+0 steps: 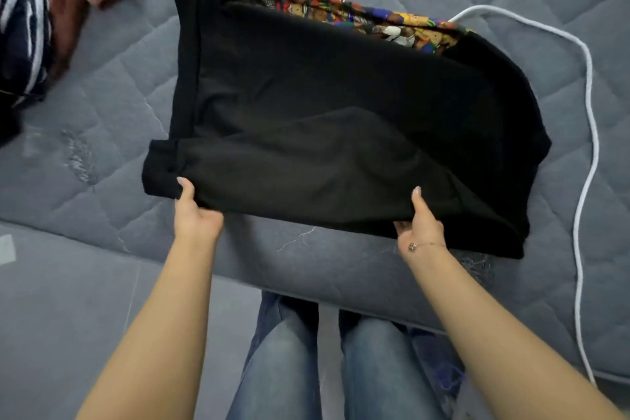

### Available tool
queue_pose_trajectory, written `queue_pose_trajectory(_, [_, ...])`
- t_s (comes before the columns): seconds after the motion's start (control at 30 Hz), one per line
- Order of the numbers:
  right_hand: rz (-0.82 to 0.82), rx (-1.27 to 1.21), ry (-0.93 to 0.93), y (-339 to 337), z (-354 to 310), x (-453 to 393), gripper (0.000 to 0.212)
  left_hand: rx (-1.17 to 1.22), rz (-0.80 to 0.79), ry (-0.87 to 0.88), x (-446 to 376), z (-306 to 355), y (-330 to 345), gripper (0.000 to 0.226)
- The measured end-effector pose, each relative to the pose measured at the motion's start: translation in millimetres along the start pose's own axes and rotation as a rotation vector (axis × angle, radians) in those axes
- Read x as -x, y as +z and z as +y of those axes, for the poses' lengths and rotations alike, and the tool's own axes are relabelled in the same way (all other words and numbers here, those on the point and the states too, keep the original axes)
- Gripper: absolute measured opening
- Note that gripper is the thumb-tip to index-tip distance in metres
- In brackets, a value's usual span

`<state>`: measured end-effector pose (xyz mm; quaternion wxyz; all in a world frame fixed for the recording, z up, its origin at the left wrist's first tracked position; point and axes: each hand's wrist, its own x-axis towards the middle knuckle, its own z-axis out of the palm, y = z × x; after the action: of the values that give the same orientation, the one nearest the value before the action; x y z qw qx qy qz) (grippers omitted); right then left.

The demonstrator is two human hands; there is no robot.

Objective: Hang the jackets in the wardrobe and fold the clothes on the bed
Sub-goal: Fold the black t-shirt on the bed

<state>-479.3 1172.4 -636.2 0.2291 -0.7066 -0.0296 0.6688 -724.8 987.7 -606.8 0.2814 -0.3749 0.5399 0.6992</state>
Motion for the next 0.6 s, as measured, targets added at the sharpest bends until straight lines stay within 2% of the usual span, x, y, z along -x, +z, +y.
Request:
queue_pose_trajectory(0.13, [-0.015, -0.07, 0.062, -19, 15, -13, 0.044, -0.02, -0.081, 0.004, -28, 6, -16, 0.045])
queue_pose_trajectory(0.27, [-0.001, -0.054, 0.044, -27, 28, -13, 0.045, 0.073, -0.216, -0.093, -48, 30, -25, 0.046])
queue_pose_trajectory(0.37, [0.107, 0.049, -0.05, -24, 39, -9, 0.027, -0.127, -0.121, -0.074, -59, 35, -29, 0.043])
queue_pose_trajectory(0.47, [0.315, 0.227, -0.183, -21, 49, 8, 0.038, -0.53, 0.122, 0.151, -58, 28, -35, 0.057])
queue_pose_trajectory(0.53, [0.451, 0.286, -0.29, -19, 62, 29, 0.03, -0.741, 0.277, 0.378, -48, 27, -35, 0.072])
queue_pose_trajectory(0.6, [0.395, 0.421, -0.505, -13, 76, 50, 0.014, -1.006, 0.316, 0.67, -34, 23, -28, 0.077])
